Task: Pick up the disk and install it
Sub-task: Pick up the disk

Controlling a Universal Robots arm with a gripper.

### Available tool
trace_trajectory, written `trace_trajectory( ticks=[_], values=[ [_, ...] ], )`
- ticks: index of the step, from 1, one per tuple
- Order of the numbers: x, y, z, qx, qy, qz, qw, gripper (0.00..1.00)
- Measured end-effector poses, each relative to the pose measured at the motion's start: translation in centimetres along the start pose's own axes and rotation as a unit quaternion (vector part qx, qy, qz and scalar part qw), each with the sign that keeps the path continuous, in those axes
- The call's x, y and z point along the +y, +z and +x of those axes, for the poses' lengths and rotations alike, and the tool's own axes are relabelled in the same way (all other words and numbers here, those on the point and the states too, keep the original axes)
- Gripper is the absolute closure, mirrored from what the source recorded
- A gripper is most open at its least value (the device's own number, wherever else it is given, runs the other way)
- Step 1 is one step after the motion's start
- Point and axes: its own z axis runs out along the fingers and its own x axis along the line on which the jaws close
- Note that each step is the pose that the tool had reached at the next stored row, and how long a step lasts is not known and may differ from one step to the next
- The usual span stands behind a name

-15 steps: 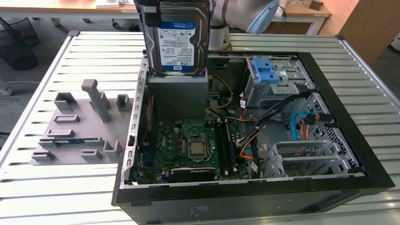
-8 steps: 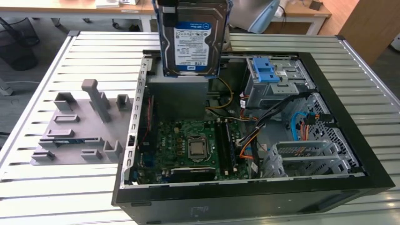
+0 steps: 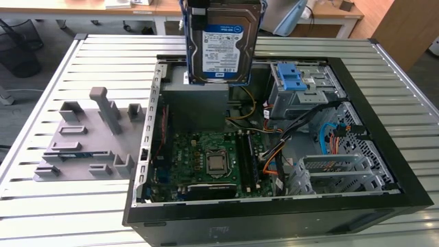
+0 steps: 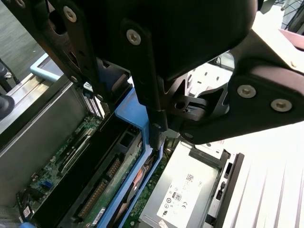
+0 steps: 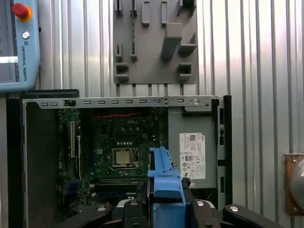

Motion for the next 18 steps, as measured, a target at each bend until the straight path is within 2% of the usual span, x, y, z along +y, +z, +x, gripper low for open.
trace_trajectory(
  ticks=[7, 9, 14, 18],
  values=[
    [-0.16, 0.12, 1.12, -0.0001, 0.000, 0.0009, 1.0000, 0.64],
    [-0.53, 0.19, 1.24, -0.0002, 0.000, 0.0009, 1.0000, 0.64],
    [-2.26, 0.26, 1.28, -0.0001, 0.000, 0.0009, 1.0000, 0.64],
    [-2.56, 0.27, 1.27, -0.0001, 0.000, 0.0009, 1.0000, 0.64]
  ],
)
